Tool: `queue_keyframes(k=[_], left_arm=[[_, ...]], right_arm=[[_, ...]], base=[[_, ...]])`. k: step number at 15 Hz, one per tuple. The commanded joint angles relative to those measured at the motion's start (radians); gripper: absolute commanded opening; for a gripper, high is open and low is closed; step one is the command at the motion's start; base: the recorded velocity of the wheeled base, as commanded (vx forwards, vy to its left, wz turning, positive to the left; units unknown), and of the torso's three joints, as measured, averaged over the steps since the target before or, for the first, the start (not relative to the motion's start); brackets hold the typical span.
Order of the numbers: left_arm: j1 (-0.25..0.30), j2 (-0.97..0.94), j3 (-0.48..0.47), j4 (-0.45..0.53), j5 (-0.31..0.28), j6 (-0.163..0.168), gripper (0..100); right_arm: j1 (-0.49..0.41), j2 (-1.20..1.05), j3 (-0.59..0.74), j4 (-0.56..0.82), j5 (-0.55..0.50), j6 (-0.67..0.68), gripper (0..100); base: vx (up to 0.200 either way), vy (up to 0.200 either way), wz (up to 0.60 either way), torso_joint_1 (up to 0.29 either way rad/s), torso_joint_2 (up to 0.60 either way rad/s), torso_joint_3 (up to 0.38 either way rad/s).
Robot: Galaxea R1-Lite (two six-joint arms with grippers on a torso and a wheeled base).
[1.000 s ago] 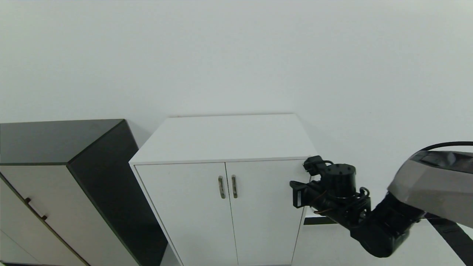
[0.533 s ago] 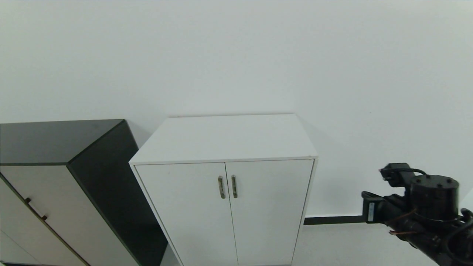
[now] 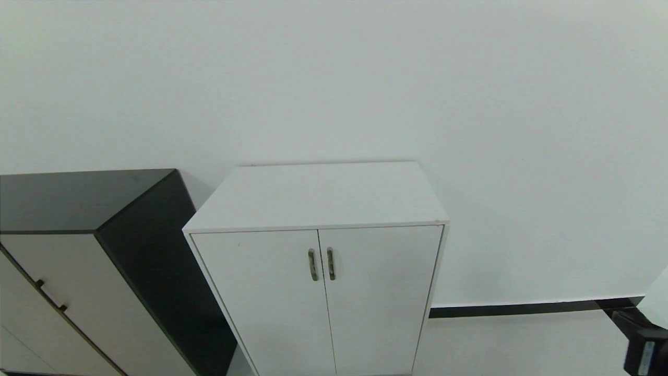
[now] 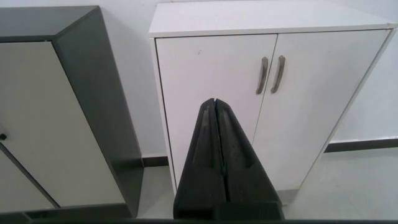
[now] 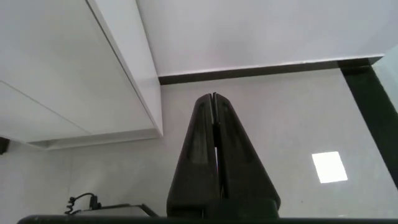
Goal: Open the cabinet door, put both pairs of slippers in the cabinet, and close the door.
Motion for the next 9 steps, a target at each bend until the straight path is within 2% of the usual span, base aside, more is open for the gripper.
queue_keyframes(k=[1,2,3,7,9], left_arm=[[0.0,0.001,0.0,0.0,0.0,-0.001,0],[0.0,0.001,0.0,0.0,0.0,-0.001,0],[0.0,0.001,0.0,0.0,0.0,-0.001,0],[0.0,0.001,0.0,0.0,0.0,-0.002,0],[0.0,0.0,0.0,0.0,0.0,-0.002,0]], right_arm=[[-0.012,-0.531,0.022,0.375,-0.001,0.014,0],[-0.051,-0.674,0.033,0.487,0.01,0.016,0],[-0.103,-0.784,0.06,0.532,0.039,0.017,0],[-0.223,-0.944,0.116,0.532,0.067,0.012,0],[-0.226,-0.975,0.114,0.53,0.093,0.019,0]], base=[[0.0,0.0,0.0,0.0,0.0,0.0],[0.0,0.0,0.0,0.0,0.0,0.0],[0.0,0.0,0.0,0.0,0.0,0.0],[0.0,0.0,0.0,0.0,0.0,0.0],[0.0,0.0,0.0,0.0,0.0,0.0]])
